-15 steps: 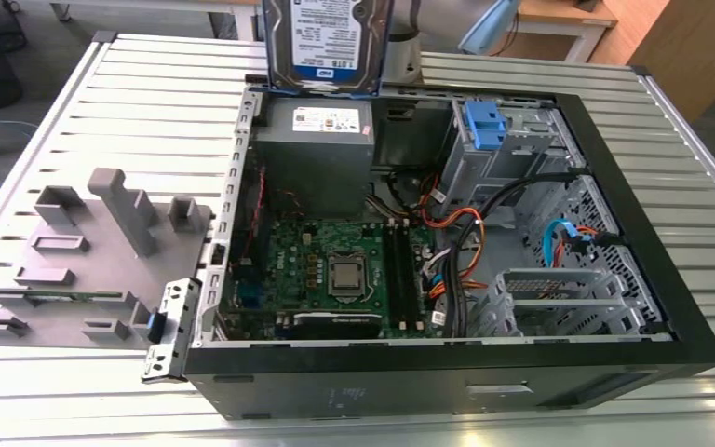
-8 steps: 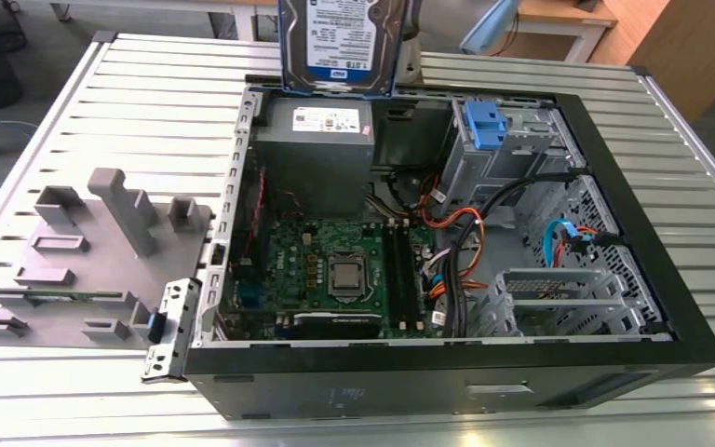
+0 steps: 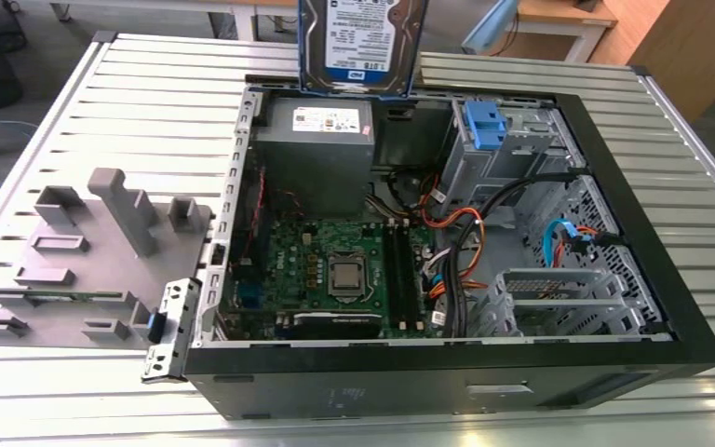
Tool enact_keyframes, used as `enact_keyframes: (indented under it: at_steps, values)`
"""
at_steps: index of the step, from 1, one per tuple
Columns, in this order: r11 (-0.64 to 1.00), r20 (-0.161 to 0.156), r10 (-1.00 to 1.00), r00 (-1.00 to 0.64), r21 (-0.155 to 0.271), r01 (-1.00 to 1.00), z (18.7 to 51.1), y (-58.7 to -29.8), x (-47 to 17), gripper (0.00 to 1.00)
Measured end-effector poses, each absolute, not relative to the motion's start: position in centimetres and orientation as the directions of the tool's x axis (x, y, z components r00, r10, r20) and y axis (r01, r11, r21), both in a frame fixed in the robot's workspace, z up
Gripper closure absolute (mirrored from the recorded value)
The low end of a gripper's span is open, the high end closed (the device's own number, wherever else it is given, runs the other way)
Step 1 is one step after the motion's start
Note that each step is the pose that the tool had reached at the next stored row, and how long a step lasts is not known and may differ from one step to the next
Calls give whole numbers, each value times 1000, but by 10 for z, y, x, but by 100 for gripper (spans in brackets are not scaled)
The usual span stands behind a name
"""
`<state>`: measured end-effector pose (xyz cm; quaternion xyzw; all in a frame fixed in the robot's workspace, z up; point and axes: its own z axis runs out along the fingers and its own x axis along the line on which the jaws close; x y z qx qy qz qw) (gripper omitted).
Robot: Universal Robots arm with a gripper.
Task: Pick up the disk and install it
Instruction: 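Pick up the disk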
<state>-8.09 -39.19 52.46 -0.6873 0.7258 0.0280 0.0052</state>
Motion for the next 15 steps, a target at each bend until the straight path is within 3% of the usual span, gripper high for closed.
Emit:
enact_keyframes:
  at_steps: [15]
  values:
    - [54,-46,-997,-55,33,-998,523,-392,-45,65]
